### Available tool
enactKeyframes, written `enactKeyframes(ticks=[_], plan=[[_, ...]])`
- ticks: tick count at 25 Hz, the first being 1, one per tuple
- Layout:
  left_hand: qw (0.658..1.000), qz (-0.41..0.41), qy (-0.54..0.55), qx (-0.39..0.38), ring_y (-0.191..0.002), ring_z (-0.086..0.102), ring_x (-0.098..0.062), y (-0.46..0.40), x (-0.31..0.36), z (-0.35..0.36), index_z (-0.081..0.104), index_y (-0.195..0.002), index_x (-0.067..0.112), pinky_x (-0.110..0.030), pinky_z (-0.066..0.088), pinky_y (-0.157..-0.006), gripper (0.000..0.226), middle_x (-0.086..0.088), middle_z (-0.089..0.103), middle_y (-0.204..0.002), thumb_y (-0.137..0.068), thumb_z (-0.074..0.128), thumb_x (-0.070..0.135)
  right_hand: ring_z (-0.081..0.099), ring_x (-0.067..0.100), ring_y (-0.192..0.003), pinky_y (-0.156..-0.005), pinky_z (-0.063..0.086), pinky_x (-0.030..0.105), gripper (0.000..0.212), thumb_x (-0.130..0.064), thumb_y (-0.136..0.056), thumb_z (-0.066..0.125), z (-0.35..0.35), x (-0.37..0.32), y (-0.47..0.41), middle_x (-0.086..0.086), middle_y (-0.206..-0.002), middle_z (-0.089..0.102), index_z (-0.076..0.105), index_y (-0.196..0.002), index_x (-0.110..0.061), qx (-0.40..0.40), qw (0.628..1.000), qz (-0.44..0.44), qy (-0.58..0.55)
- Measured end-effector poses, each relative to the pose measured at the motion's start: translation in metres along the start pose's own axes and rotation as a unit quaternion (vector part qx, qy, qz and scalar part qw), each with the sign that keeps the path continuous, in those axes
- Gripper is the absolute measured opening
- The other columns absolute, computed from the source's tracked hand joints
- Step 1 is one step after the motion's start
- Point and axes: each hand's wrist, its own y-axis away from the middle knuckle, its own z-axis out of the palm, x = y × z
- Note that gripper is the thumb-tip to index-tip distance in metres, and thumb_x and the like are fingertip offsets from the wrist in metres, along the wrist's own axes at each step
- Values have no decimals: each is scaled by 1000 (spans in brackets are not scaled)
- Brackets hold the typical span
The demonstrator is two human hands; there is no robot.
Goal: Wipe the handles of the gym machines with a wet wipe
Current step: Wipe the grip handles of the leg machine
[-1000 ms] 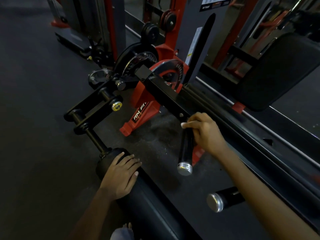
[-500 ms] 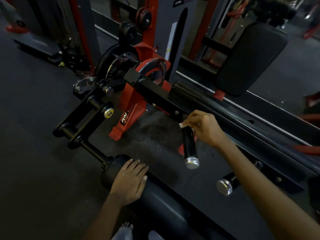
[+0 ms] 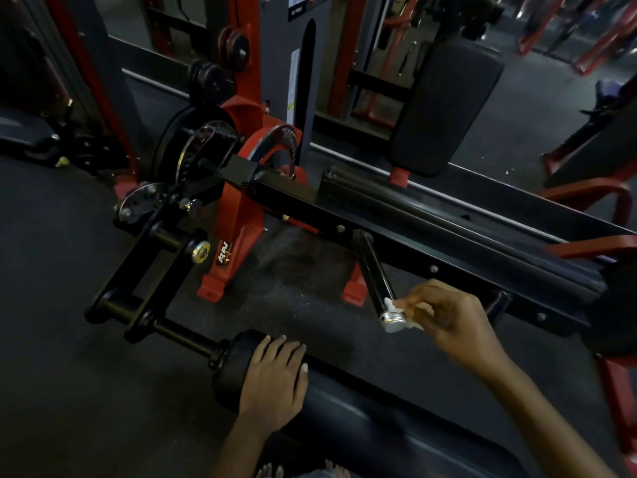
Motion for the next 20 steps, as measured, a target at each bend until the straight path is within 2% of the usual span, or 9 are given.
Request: enactKeyframes(ticks=[1,4,8,10,14,17,20], plan=[[1000,-1,1,0,-114,58,-19,0,-1,0,69,-113,17,-38,27,-107,45,4,67,-113,-92,35,36,65,7,-83,-72,55,26,44,3,-78,71,4,2,-2,-10,-87,67,68,-82,-40,15,1000,20,-7],[1000,5,5,3,-114,58,-20,-1,-1,0,69,-113,16,-39,28,-107,44,3,67,-113,-91,35,35,67,13,-81,-72,58,38,36,3,-79,69,16,10,-20,-4,-85,70,67,-79,-33,59,994,79,-44],[1000,6,4,8,-113,58,-19,-2,-1,-1,70,-113,17,-37,27,-107,44,4,68,-112,-91,37,35,66,7,-72,-63,55,19,33,2,-82,65,30,15,-57,-4,-79,69,65,-76,-30,89,988,116,-47],[1000,5,1,9,-113,58,-19,-2,0,-1,70,-113,17,-37,28,-107,43,4,68,-112,-90,37,35,65,4,-70,-65,53,17,32,1,-82,65,38,20,-75,-5,-77,69,65,-75,-31,113,984,127,-48],[1000,1,1,6,-114,58,-20,-2,0,-1,69,-114,16,-39,29,-107,43,2,67,-114,-91,37,35,61,1,-75,-64,43,1,19,1,-83,64,50,20,-101,1,-85,69,69,-83,-18,156,977,140,-29],[1000,3,-1,7,-114,58,-21,-2,0,-1,68,-114,15,-39,29,-107,43,1,67,-114,-91,38,34,58,0,-73,-61,40,-2,16,3,-83,62,53,19,-105,2,-85,66,70,-86,-11,167,977,134,-23],[1000,3,-2,12,-113,58,-22,-2,2,-2,68,-114,15,-40,30,-107,43,0,67,-113,-90,38,33,62,7,-77,-66,45,1,19,3,-83,61,50,25,-106,3,-88,67,72,-90,-11,147,981,129,-20]])
